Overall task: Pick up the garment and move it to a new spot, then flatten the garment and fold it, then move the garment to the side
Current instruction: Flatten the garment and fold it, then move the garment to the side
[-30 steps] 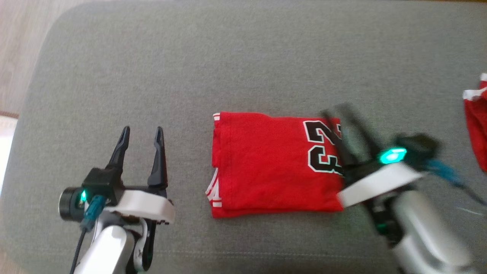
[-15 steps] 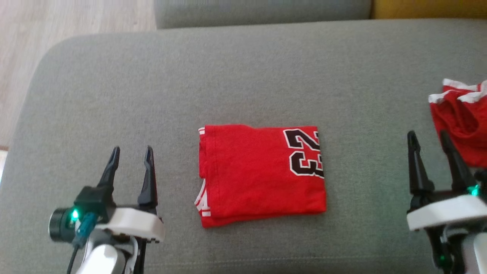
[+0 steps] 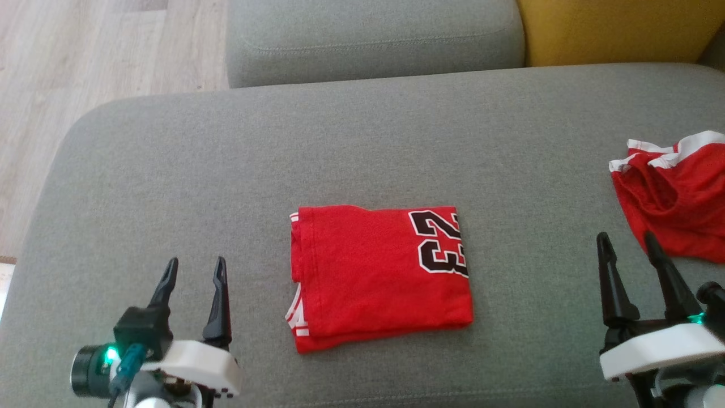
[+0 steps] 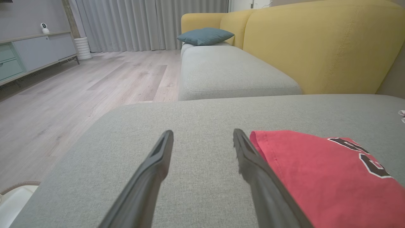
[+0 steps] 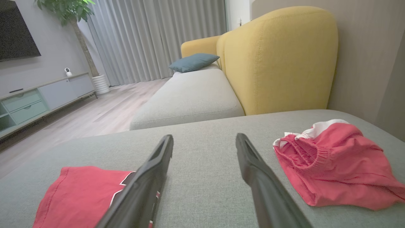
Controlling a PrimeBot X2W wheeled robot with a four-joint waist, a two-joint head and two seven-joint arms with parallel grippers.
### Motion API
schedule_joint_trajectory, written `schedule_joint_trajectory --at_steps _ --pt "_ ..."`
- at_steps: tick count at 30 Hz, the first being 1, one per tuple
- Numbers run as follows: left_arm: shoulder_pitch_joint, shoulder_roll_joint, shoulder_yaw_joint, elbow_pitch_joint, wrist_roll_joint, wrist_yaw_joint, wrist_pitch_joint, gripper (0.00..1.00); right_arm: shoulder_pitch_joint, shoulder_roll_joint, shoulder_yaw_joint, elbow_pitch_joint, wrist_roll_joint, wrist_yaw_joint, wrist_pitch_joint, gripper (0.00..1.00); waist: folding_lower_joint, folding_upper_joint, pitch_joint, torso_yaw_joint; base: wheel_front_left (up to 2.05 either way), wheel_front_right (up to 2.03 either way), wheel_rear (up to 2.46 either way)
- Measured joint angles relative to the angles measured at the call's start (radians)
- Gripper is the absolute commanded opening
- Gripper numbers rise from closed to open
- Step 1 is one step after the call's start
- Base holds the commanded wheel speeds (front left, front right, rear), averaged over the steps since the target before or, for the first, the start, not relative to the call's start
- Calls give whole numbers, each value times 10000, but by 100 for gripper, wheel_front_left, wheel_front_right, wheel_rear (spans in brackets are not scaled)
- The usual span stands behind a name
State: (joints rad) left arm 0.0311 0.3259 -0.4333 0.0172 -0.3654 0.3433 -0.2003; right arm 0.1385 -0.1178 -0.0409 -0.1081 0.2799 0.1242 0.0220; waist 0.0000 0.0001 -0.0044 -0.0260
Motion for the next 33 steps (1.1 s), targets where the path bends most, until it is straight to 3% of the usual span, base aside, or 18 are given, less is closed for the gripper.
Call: schedule_joint_trajectory --at_steps 24,33 --pt "121 125 -59 -130 -102 132 151 100 180 81 -31 -408 -261 0 416 100 0 0 25 38 0 0 0" --pt "-73 123 -73 -253 -42 178 -58 100 102 31 163 -113 -265 0 802 100 0 0 545 130 0 0 0"
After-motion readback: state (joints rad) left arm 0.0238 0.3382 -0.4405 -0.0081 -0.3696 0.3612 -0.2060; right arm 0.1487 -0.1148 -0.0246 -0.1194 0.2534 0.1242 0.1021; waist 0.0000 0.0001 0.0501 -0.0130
